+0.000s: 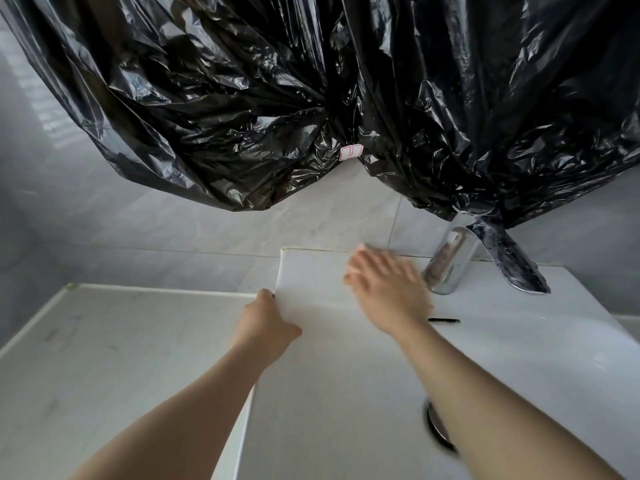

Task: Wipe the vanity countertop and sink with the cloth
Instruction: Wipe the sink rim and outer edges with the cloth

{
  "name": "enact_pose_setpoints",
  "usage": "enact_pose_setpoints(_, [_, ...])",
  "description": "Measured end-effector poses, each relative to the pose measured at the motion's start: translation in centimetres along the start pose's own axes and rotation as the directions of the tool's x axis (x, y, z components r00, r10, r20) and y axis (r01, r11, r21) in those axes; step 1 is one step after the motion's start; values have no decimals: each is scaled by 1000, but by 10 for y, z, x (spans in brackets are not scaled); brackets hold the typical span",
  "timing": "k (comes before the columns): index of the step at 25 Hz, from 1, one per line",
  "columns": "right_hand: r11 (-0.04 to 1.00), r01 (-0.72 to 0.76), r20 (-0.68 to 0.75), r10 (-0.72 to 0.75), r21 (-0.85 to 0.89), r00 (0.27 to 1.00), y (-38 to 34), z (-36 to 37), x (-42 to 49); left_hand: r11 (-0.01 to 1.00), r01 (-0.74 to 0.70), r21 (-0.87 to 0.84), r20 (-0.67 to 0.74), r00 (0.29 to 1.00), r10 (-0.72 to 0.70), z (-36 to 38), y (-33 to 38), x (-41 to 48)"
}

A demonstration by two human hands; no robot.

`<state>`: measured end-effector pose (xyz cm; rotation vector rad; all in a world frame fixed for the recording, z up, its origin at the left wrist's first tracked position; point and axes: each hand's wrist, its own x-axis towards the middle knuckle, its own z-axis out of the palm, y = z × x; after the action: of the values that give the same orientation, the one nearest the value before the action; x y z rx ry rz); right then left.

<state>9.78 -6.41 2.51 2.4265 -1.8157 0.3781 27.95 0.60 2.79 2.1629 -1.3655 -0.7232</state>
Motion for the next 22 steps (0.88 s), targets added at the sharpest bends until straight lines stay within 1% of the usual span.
enact_pose_setpoints(2, [985,-168,-27,167,-31,986,18,-2,-15,1000,-5,23,-1,1000,5,1,-1,1])
enact_pose_setpoints(3, [975,-221,-52,220,-14,974,7,-1,-16,1000,-4,15,-1,1000,4,3,-1,2])
enact_pose_setpoints(4, [973,-230,-67,231,22,971,-15,2,-14,1000,-4,7,1,1000,4,3,-1,2])
enact_pose_setpoints(5, [982,-181,-52,184,57,981,-39,3,-10,1000,-9,11,0,1000,9,4,-1,2])
enact_pose_setpoints(6, [992,-90,-23,92,85,995,-60,5,-6,1000,-17,25,-4,1000,17,4,0,1])
enact_pose_setpoints(7, [996,7,14,-8,92,1000,-71,5,-4,999,-20,48,-6,1000,20,3,1,0])
enact_pose_setpoints(8, [993,67,43,-71,93,997,-71,4,-1,996,-26,80,-7,1000,27,2,2,0])
enact_pose_setpoints(9, [994,71,44,-75,87,996,-60,1,1,993,-36,113,-3,999,37,2,2,-1])
enact_pose_setpoints(11, [997,-32,-38,35,63,999,-21,-1,-6,984,-90,156,-12,996,93,1,4,-6])
enact_pose_setpoints(12, [995,-88,-94,92,47,991,-5,1,-15,969,-142,204,-28,988,151,1,6,-8])
enact_pose_setpoints(13, [993,-106,-146,111,43,983,5,2,-27,937,-201,285,-42,974,222,2,6,-10])
enact_pose_setpoints(14, [996,-77,-181,83,41,980,13,5,-38,890,-257,377,-44,955,294,3,7,-12])
enact_pose_setpoints(16, [999,9,-205,0,42,979,30,8,-57,754,-346,558,-24,902,432,4,9,-14])
enact_pose_setpoints(18, [996,53,-206,-37,73,978,49,7,-66,609,-406,681,26,845,534,5,10,-14])
enact_pose_setpoints(20, [992,16,-258,18,128,966,59,4,-75,490,-466,736,121,803,583,7,13,-16])
enact_pose_setpoints(21, [986,0,-303,52,169,952,62,3,-78,480,-505,717,154,787,597,8,16,-18])
enact_pose_setpoints(22, [978,-12,-341,83,207,936,66,3,-80,507,-540,672,169,778,606,12,22,-22])
